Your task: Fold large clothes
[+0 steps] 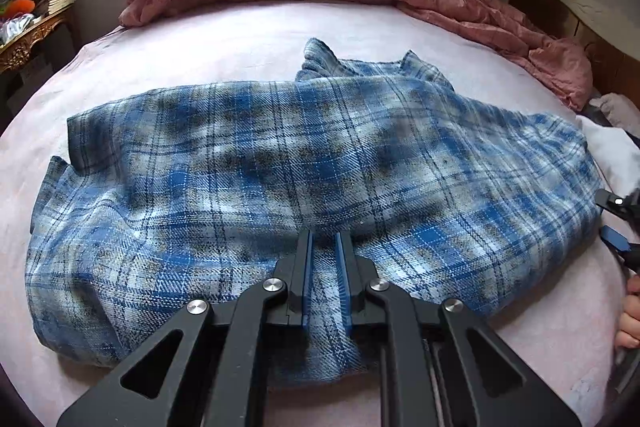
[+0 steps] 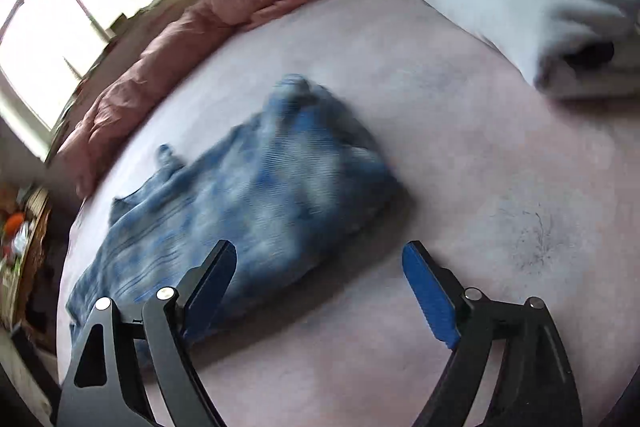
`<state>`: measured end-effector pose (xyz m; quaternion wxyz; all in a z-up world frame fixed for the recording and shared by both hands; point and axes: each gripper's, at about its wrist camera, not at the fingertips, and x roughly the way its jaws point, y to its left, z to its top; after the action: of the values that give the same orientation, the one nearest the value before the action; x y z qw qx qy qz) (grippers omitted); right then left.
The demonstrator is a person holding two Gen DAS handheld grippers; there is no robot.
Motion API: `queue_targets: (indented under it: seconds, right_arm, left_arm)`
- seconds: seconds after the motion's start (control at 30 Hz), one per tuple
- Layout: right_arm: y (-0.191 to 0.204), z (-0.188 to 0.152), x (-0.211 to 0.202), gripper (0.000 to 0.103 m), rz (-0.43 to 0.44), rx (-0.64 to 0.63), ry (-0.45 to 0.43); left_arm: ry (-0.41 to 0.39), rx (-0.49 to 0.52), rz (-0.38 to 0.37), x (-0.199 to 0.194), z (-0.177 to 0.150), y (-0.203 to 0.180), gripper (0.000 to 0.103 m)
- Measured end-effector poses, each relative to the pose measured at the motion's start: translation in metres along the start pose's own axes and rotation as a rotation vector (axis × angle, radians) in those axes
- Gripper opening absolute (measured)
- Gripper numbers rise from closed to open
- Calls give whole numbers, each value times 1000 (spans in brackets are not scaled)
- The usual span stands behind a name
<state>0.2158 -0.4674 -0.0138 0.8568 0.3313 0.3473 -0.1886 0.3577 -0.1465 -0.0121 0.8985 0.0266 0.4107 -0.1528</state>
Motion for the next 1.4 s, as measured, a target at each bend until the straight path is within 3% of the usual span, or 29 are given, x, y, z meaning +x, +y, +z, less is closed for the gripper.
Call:
queue_targets:
  seconds: [0.1,0.17,0.23,0.27,0.33,0.4,0.47,0.63,0.83,0.9,0.93,0.97,1.03,1.17,1.27,1.33,1.4]
  right_arm:
    - [13,8,13,83,-57,-92,-18]
    - [16,11,12,45,-87,-87,-61]
    - [21,12,9,22,-97,-97,-91]
    - [31,10,4,16,-110,-141,-120]
    - [54,7,-12,13,-139,-249,-204]
    - [85,1,-26,12,-97,-364,-260]
    - [112,-5,-39,12,-1,-443,-257]
    - [175,-37,-41,12,214,-621,-124]
    - [186,-74,10,13,246,-614,48]
    - [184,-76,13,14,255,-614,55]
    - [184,-74,11,20,291,-611,60]
    - [183,-72,9,33,340,-607,79]
    - [175,-75,7,51,406,-599,105]
    - [175,-83,-3,51,423,-645,90]
    - [168,-76,-16,51,459,-579,35]
    - [156,-64,-27,51,421,-518,-76]
    - [147,-57,-35,51,326,-483,-210]
  left_arm:
    - [-2,2,-1,0,0,0,13]
    - [-5,-1,-5,-1,0,2,13]
    - [-9,-4,-6,-3,0,2,13]
    - [-12,-4,-5,-4,0,2,13]
    - [-21,-9,-5,-6,1,2,13]
    - [-29,-18,-9,-8,2,4,13]
    - [-33,-25,-11,-10,2,6,13]
    - [-32,-32,-12,-10,3,9,13]
    - [-34,-31,-10,-8,4,9,13]
    - [-35,-33,-11,-8,5,9,13]
    - [-35,-34,-12,-8,5,9,13]
    - [-35,-34,-13,-8,4,9,13]
    - [-38,-33,-12,-9,3,9,13]
    - [-56,-38,-5,-13,4,10,13]
    - [-74,-53,-4,-16,5,15,17]
    - [-80,-60,-6,-17,6,17,19]
    - [-84,-60,-8,-18,6,19,20]
